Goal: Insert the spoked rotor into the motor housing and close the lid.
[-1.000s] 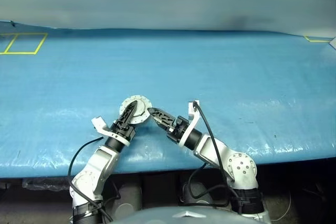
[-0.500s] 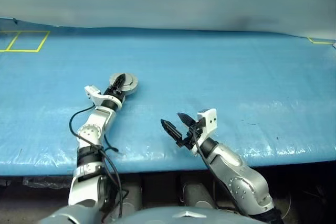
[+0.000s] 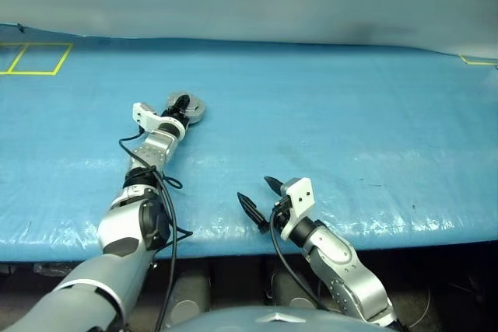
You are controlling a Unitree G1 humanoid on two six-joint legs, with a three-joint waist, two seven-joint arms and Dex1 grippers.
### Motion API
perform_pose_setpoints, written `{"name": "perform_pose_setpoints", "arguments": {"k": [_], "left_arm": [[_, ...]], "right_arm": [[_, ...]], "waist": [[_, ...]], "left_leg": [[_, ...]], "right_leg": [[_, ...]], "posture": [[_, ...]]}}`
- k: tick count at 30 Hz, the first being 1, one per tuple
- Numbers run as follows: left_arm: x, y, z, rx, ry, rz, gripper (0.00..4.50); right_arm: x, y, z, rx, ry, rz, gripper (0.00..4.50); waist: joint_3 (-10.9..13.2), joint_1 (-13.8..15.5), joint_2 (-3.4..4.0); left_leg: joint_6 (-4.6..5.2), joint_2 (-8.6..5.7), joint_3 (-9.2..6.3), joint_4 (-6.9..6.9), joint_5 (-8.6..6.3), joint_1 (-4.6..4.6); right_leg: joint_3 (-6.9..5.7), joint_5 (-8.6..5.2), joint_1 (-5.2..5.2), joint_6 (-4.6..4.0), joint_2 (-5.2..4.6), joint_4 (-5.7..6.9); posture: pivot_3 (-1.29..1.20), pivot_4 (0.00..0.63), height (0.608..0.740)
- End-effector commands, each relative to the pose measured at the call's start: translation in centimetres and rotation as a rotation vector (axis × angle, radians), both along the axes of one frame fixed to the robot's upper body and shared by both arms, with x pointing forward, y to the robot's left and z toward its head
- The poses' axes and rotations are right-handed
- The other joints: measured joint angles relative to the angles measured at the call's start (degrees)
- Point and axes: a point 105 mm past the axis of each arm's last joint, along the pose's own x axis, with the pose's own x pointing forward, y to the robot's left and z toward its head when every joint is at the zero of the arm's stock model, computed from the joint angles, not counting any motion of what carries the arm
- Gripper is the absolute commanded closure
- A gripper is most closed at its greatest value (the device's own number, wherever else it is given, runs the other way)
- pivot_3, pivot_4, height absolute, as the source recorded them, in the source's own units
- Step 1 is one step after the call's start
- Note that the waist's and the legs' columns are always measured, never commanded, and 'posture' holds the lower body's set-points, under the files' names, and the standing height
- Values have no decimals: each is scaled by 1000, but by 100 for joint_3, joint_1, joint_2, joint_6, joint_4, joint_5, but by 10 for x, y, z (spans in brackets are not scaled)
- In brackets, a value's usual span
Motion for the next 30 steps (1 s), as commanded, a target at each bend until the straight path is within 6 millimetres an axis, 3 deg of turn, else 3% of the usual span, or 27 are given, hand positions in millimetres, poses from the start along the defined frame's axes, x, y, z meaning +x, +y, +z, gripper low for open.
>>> {"name": "perform_pose_setpoints", "arguments": {"k": [1, 4, 10, 16, 22, 26, 30], "left_arm": [[9, 5, 22, 90, -60, 9, 2046], [9, 8, 16, 171, -24, 14, 2046], [6, 27, 11, 264, 7, 34, 34], [-8, 60, -5, 294, 77, 55, 34], [-44, 77, -32, 383, 162, -94, 34], [-80, 66, -34, 591, 103, -289, 34], [-113, 45, -21, 878, -104, -379, 34]], "right_arm": [[1, -1, 5, 1, -24, -9, 0], [1, 1, 3, -7, -17, -8, 0], [0, 2, -1, -19, -1, -7, 0], [0, 2, -3, -24, 15, -7, 0], [2, 8, 0, -17, 19, 22, 0], [4, 9, 5, -15, -3, 39, 0], [9, 4, 10, -26, -46, 14, 0]], "waist": [[0, -2, 0], [0, -8, 0], [-1, -61, 1], [-3, -97, 1], [-17, -234, 11], [-30, -248, 22], [-43, -175, 28]], "left_leg": [[0, 1, 0, 0, 0, 1], [-3, 1, -1, 0, 2, 7], [-6, 4, 3, -1, 4, 29], [-7, 12, 16, -3, 4, 62], [-9, 20, 30, -3, 5, 95], [-14, 24, 50, -9, 7, 117], [-20, 24, 50, -10, 11, 124]], "right_leg": [[0, 0, 0, 0, 0, 1], [-1, 1, 2, 1, 1, 7], [1, 4, 18, 6, 1, 14], [6, 0, 37, 12, 1, 25], [16, -4, 48, 5, 0, 52], [31, -15, 44, -12, -3, 93], [32, -39, 46, -55, -8, 98]], "posture": [[0, 150, 740], [0, 150, 740], [0, 150, 740], [0, 150, 740], [0, 150, 740], [0, 150, 740], [0, 150, 740]]}}
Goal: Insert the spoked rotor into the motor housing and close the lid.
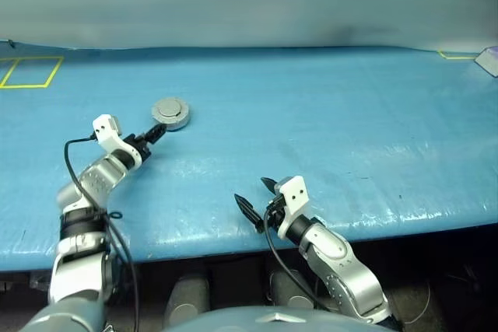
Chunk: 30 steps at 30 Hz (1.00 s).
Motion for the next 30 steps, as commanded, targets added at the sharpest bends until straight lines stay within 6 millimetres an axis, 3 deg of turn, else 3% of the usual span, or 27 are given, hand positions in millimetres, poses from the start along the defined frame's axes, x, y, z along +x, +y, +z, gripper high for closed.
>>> {"name": "perform_pose_setpoints", "arguments": {"k": [1, 5, 13, 22, 30], "left_arm": [[-26, -29, 7, 209, -146, -143, 34], [-58, -46, 12, 307, -286, -164, 34], [-94, -71, 14, 435, -470, -210, 34], [-104, -81, 4, 511, -496, -257, 34], [-104, -82, 4, 510, -497, -244, 34]], "right_arm": [[5, -5, 12, -2, -72, -21, 0], [8, -16, 16, -42, -143, -49, 0], [6, -37, 22, -89, -223, -52, 0], [10, -55, 21, -72, -191, -109, 0], [10, -52, 16, -64, -168, -119, 0]], "waist": [[-3, 48, -4], [-5, 156, -10], [-4, 231, -10], [-4, 216, -10], [-3, 214, -9]], "left_leg": [[0, 1, 0, 1, 0, 0], [1, 15, 6, 6, 0, -16], [1, 7, 9, 9, 0, -30], [3, 4, 11, 9, 0, -32], [3, 6, 10, 8, 0, -32]], "right_leg": [[0, -1, 0, -2, -2, -2], [4, -2, -15, -2, -15, -4], [-1, -4, -27, -2, -11, -8], [-1, -6, -31, -2, -7, -8], [-3, -6, -32, -2, -3, -8]], "posture": [[0, 150, 740], [0, 150, 740], [0, 150, 740], [0, 150, 740], [0, 150, 740]]}}
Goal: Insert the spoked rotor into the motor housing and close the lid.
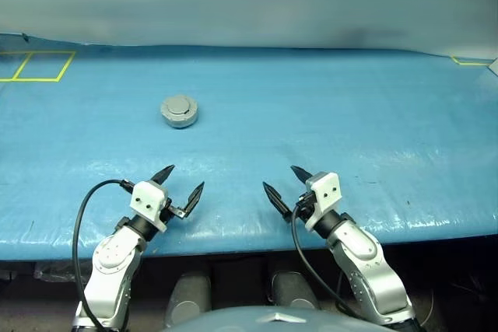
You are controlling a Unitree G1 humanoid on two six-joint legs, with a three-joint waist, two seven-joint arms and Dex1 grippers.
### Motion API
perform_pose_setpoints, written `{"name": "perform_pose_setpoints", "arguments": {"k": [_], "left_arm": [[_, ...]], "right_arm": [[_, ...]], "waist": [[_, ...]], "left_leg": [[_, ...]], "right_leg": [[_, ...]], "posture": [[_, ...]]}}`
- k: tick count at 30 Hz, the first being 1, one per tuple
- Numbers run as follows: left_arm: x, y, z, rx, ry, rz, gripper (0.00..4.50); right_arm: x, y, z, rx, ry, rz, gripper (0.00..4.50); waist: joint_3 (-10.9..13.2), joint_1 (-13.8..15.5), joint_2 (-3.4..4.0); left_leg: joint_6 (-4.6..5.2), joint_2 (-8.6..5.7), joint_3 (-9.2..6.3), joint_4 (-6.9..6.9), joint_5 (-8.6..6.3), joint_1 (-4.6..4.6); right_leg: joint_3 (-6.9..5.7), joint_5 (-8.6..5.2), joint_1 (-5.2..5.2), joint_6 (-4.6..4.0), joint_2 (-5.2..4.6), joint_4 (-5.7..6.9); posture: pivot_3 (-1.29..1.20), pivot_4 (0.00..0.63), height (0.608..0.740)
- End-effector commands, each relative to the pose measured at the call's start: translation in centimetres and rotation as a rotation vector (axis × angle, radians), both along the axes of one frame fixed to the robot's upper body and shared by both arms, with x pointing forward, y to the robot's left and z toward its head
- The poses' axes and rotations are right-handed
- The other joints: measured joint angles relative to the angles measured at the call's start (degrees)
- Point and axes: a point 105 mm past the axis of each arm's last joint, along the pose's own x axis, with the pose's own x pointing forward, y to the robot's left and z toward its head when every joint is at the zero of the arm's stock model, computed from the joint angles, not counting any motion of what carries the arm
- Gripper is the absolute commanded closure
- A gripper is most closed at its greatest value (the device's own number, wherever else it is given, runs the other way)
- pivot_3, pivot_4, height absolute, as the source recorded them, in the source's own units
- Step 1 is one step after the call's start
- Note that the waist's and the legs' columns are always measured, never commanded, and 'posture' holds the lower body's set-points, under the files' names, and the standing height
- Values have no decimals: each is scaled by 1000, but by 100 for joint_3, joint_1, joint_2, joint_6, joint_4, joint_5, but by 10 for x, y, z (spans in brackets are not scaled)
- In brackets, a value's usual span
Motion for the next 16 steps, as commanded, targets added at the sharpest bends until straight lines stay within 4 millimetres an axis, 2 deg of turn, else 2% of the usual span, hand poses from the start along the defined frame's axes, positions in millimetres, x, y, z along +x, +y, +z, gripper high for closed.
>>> {"name": "perform_pose_setpoints", "arguments": {"k": [1, 16], "left_arm": [[0, -3, 8, -10, -45, -4, 34], [3, -2, 6, -14, -35, -6, 34]], "right_arm": [[0, 2, 7, 10, -23, -1, 0], [1, 2, 5, 6, -9, -7, 0]], "waist": [[0, -1, 0], [0, -3, 0]], "left_leg": [[0, 0, 0, 0, 0, 0], [0, 0, 0, 0, 0, 0]], "right_leg": [[0, 0, 0, 0, 0, 0], [0, 0, 0, 0, 0, 0]], "posture": [[0, 150, 740], [0, 150, 740]]}}
